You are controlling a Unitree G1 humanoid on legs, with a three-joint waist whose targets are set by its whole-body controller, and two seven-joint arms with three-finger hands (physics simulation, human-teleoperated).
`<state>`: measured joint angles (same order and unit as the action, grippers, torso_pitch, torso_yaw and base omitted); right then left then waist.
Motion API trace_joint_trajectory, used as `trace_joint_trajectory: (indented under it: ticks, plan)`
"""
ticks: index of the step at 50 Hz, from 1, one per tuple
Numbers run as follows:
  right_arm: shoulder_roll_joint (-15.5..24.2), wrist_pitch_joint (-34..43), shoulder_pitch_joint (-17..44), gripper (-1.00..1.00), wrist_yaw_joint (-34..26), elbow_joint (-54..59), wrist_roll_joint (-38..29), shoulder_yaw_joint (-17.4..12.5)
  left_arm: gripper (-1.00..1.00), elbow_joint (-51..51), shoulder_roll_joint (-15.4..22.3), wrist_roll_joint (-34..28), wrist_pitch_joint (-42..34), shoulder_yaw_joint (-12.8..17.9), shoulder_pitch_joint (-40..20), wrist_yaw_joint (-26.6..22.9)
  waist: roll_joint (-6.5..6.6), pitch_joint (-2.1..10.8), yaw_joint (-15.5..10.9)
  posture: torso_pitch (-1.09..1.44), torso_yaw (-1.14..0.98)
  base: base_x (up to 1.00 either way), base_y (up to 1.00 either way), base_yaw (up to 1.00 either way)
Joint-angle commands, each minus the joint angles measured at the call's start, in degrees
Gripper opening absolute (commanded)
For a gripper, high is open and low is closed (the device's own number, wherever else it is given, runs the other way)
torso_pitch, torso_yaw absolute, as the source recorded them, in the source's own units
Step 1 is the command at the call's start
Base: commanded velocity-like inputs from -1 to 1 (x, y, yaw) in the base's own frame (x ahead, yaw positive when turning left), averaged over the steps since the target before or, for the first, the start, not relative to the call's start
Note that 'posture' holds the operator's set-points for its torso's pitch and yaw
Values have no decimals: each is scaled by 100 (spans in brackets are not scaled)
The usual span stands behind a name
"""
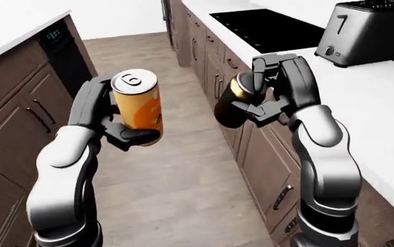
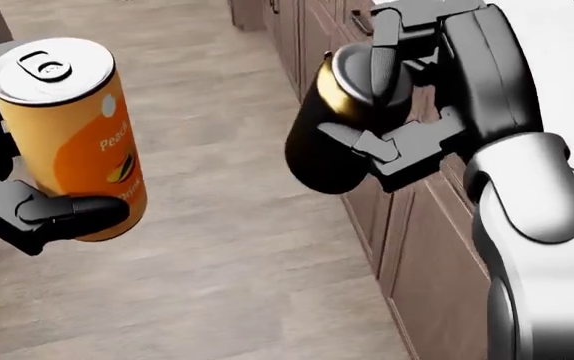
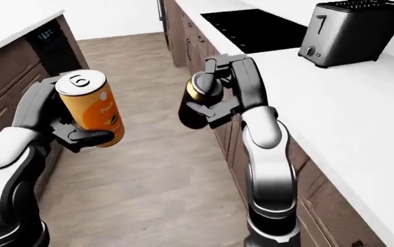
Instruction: Move the drinks to the dining counter.
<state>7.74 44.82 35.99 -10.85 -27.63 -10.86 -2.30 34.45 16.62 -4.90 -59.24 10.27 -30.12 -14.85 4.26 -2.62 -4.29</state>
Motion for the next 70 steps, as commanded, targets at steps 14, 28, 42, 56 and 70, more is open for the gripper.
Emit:
trace_joint_trajectory:
  ticks: [14, 28, 42, 56, 70]
  plan:
    - [62, -234, 185, -100, 53, -309, 22, -89, -100, 239, 12, -99, 331, 29, -155, 42, -830, 145, 203, 0, 0, 7, 0, 100]
    - [64, -255, 112, -100, 43, -350, 10, -101, -100, 249, -14, -154, 358, 27, -141, -4, -61, 76, 214, 0, 0, 7, 0, 100]
    - [51, -171, 190, -100, 10, -367, -86, -38, -100, 281, -20, -139, 410, 102, -86, -39, -894, 124, 310, 0, 0, 7, 0, 100]
    - [13, -344, 81, -100, 21, -303, -79, -90, -100, 301, 0, -180, 367, 11, -112, -35, -44, 196, 208, 0, 0, 8, 0, 100]
    - [46, -328, 208, -100, 29, -238, -37, -71, -100, 294, -5, -220, 325, 23, -190, -81, -941, 14, 242, 0, 0, 19, 0, 100]
